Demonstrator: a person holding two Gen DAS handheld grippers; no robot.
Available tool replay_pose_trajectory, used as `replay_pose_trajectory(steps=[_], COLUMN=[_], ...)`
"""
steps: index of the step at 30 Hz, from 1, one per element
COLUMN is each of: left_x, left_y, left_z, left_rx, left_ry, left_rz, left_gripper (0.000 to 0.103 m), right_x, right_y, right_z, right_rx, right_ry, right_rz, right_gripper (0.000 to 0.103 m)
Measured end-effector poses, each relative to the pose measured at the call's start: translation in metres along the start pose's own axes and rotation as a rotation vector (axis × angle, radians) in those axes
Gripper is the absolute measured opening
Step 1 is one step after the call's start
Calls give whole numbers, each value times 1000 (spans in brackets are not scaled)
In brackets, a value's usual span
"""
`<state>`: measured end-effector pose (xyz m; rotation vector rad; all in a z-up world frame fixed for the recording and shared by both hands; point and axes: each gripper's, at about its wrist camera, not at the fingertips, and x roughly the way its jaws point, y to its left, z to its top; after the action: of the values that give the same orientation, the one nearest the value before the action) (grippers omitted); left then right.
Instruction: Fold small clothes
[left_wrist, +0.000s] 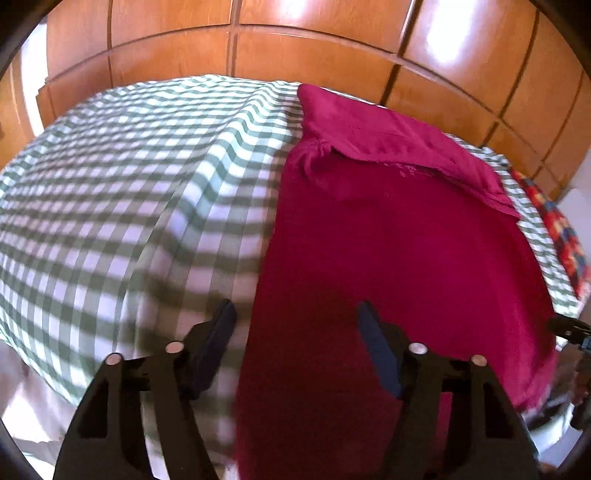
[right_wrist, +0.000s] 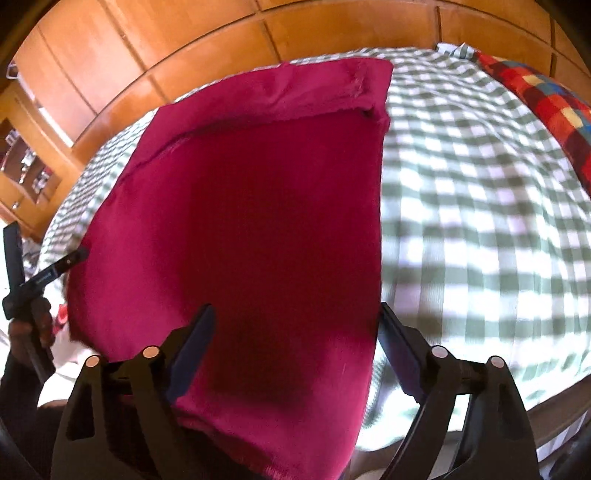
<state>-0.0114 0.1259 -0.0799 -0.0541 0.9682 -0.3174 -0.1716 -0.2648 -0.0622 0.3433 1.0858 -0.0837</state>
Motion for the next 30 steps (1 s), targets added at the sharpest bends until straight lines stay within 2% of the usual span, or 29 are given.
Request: replay_pose_trajectory(steps=[3,4,6,9,12,13,15,16,17,18,19,21,26,30], left_x=[-13,-17,-22,-25,-22,-20,-12,-11,-10,-14,-18,-27,-59,-65], left_y=[12,17,21,27,30,30,30,30,30,30,29,28,31,29], left_z=[-18,-26,-39,-60,-74,-76,-81,-81,-80,-80,-78,-72,-37,-1], left_rx=[-6,-9,-6,-13,-30,-39,-54,-59,-59,-48,-40,-38,-85,-89], left_ry=[41,62,98,160,200,213,243,247,252,252,245,227,95,9], left_rz=[-76,-96,-116,-142,-161,-168,-170,-170,-182,-196,-212,-255,-407,-466], left_gripper=[51,50,44,44,44,43,33,29,17,9,9,8,7,7], right_x=[-6,-7,-4,7,20,23,28,28,28,25,19,7,-23,-31], right_y=[-7,-10,-16,-22,-19,-18,-11,-5,-1,4,7,13,26,23], right_z=[-20,-28,-40,-58,-66,-66,-65,-64,-63,-62,-60,-52,-18,11], right_rx=[30,47,73,112,129,133,112,77,53,34,22,12,22,48], right_ry=[42,60,102,172,190,198,211,220,225,227,221,190,63,-23], right_rz=[34,44,59,80,102,114,130,137,142,148,162,195,308,341], right_gripper=[76,73,71,69,66,59,51,41,36,28,19,13,11,11])
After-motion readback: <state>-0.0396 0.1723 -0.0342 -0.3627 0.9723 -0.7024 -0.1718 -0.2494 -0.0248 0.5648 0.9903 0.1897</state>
